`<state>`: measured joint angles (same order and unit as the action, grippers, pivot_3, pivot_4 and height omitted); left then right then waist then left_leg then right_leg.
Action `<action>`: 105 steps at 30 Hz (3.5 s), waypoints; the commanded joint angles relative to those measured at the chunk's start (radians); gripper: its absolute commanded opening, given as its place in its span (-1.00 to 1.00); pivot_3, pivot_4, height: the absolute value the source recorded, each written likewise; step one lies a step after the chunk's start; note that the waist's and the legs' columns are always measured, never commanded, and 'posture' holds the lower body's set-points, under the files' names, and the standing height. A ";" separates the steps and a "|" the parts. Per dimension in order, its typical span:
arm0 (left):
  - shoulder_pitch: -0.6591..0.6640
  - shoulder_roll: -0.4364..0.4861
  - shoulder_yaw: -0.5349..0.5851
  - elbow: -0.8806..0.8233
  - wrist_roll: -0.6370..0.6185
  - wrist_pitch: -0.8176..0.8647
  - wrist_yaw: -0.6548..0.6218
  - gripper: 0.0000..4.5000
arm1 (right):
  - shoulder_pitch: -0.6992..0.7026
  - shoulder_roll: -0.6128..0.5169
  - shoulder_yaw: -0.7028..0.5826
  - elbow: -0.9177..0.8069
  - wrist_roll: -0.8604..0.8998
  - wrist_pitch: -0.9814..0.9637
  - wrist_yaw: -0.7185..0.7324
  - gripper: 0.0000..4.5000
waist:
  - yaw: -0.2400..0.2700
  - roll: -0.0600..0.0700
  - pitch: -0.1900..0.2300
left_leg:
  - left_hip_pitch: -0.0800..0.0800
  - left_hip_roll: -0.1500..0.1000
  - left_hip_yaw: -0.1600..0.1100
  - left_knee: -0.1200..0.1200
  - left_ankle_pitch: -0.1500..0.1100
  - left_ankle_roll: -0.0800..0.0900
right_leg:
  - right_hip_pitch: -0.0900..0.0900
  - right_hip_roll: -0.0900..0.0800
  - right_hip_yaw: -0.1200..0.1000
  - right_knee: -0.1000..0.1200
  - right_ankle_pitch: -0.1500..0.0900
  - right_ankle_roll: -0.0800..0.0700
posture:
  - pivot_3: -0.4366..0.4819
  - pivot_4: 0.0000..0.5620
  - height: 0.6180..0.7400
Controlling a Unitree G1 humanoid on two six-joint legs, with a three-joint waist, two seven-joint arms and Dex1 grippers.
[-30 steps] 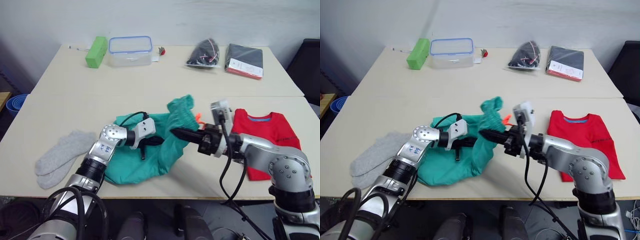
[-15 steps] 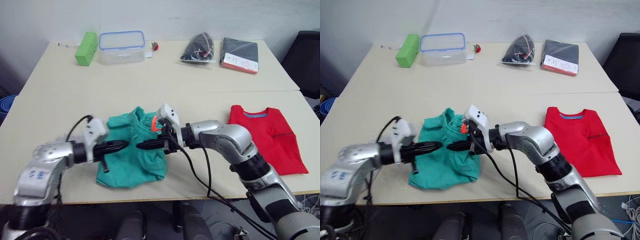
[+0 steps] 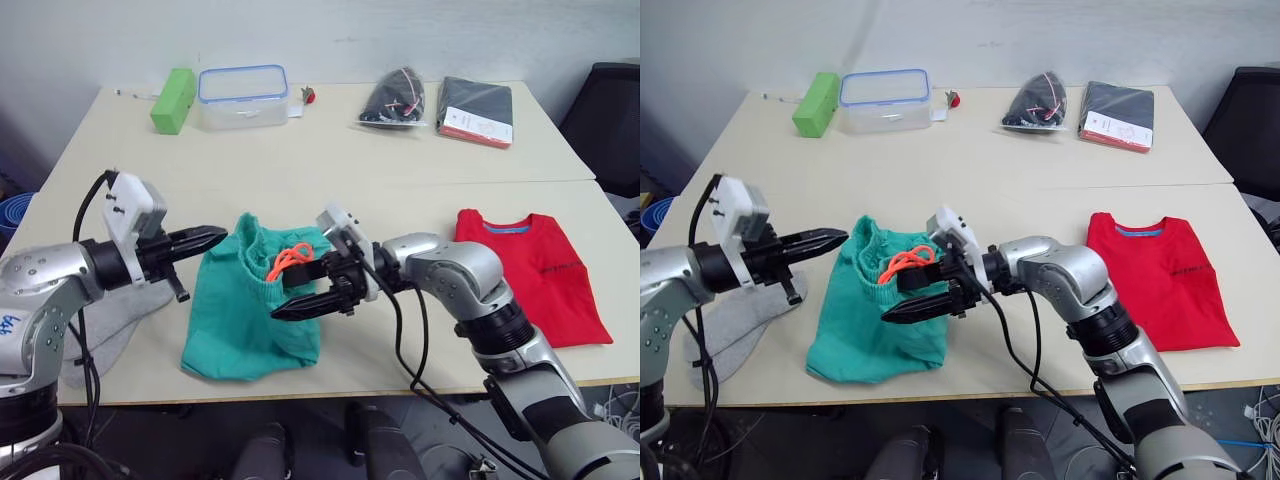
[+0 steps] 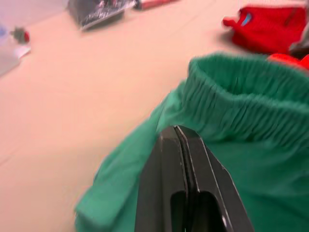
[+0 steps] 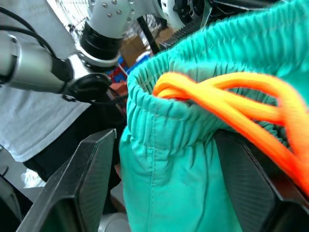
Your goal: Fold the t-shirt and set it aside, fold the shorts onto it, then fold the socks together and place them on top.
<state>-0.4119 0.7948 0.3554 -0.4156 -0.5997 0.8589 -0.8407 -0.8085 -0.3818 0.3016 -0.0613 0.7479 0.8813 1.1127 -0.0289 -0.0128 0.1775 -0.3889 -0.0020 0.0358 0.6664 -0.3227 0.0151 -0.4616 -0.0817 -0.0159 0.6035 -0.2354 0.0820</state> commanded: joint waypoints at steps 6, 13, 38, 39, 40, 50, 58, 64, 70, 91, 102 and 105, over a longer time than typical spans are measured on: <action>-0.203 -0.004 -0.016 -0.016 -0.183 0.080 0.048 -1.00 | -0.029 0.099 0.023 0.017 -0.039 -0.015 -0.027 0.48 | -0.001 0.000 0.000 | 0.000 0.000 0.001 0.001 0.001 -0.001 | 0.000 0.001 0.000 0.002 0.000 0.000 | -0.05 -0.47 1.00; -0.168 0.047 -0.069 -0.065 -0.227 0.095 0.007 -1.00 | -0.073 0.165 0.109 0.164 -0.208 -0.122 -0.008 0.48 | -0.002 0.000 0.000 | 0.003 0.000 0.002 0.001 0.002 -0.003 | 0.000 0.002 0.001 0.007 0.000 0.000 | -0.05 -0.47 1.00; 0.327 0.034 -0.259 0.041 0.237 -0.265 0.109 -1.00 | -0.160 0.273 0.138 0.518 -0.605 -0.725 -0.052 -0.99 | -0.006 0.000 0.000 | 0.007 0.001 0.001 -0.001 0.004 -0.006 | 0.000 0.002 0.001 0.009 -0.003 -0.007 | -0.05 -0.47 1.00; 0.328 0.027 -0.266 0.056 0.252 -0.275 0.117 -1.00 | -0.159 0.284 0.152 0.549 -0.636 -0.766 -0.063 -0.99 | -0.006 -0.001 0.000 | 0.007 0.001 0.002 -0.001 0.004 -0.006 | 0.000 0.002 0.002 0.010 -0.003 -0.007 | -0.05 -0.47 1.00; 0.329 0.022 -0.269 0.064 0.263 -0.282 0.120 -1.00 | -0.159 0.291 0.156 0.573 -0.656 -0.794 -0.067 -0.99 | -0.006 -0.001 0.000 | 0.007 0.001 0.002 -0.001 0.004 -0.006 | 0.000 0.002 0.002 0.010 -0.003 -0.007 | -0.05 -0.47 1.00; 0.372 -0.022 -0.317 0.136 0.330 -0.326 0.129 -1.00 | -0.227 0.265 0.133 0.972 -0.882 -1.027 -0.328 -0.99 | -0.014 -0.001 -0.001 | 0.009 0.001 0.002 -0.001 0.004 -0.006 | 0.001 0.001 0.002 0.010 -0.004 -0.008 | -0.05 -0.47 1.00; 0.366 -0.033 -0.311 0.168 0.340 -0.346 0.116 -1.00 | -0.272 0.191 0.013 1.056 -0.846 -1.032 -0.312 -0.99 | -0.019 -0.001 0.000 | 0.021 0.002 -0.001 -0.003 0.003 -0.007 | 0.015 0.001 0.000 0.007 -0.005 -0.010 | -0.05 -0.47 1.00; 0.313 -0.072 -0.245 0.130 0.246 -0.344 0.095 -1.00 | -0.175 0.147 -0.168 0.674 -0.536 -0.554 -0.068 -0.99 | -0.019 0.000 0.000 | 0.020 0.004 -0.002 -0.003 0.003 -0.007 | 0.015 0.001 -0.001 0.009 -0.005 -0.010 | -0.05 -0.47 1.00; 0.283 -0.068 -0.189 0.052 0.152 -0.303 0.060 -1.00 | 0.015 0.004 -0.166 0.190 -0.297 0.127 -0.034 -0.73 | -0.001 0.001 0.000 | 0.017 0.005 -0.004 -0.004 0.000 -0.006 | 0.015 0.002 -0.004 0.005 -0.005 -0.010 | -0.05 -0.47 1.00; 0.317 -0.048 -0.172 0.003 0.167 -0.304 0.075 -1.00 | -0.049 0.362 -0.176 0.573 -0.250 0.341 -0.333 0.98 | -0.027 -0.001 0.000 | 0.020 0.005 -0.002 -0.004 0.001 -0.007 | 0.015 0.003 -0.002 0.005 -0.006 -0.011 | -0.05 -0.47 1.00; 0.347 -0.036 -0.147 -0.008 0.162 -0.305 0.079 -1.00 | -0.088 0.402 -0.261 0.698 -0.258 0.245 -0.406 -0.42 | -0.036 -0.001 -0.001 | 0.022 0.006 -0.002 -0.004 0.001 -0.008 | 0.015 0.003 -0.002 0.006 -0.006 -0.012 | -0.05 -0.47 1.00; 0.337 -0.031 -0.142 0.014 0.164 -0.311 0.073 -1.00 | -0.092 0.397 -0.268 0.704 -0.258 0.236 -0.412 -0.85 | -0.031 -0.002 -0.002 | 0.023 0.006 -0.003 -0.004 0.001 -0.008 | 0.016 0.003 -0.002 0.006 -0.006 -0.012 | -0.05 -0.47 1.00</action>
<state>-0.0668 0.7497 0.1810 -0.3865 -0.4304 0.5647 -0.7634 -0.9227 0.0282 0.0326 0.6049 0.5290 1.1353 0.7361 -0.0595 -0.0144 0.1760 -0.3661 0.0041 0.0331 0.6621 -0.3217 0.0073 -0.4456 -0.0790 -0.0179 0.6096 -0.2416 0.0698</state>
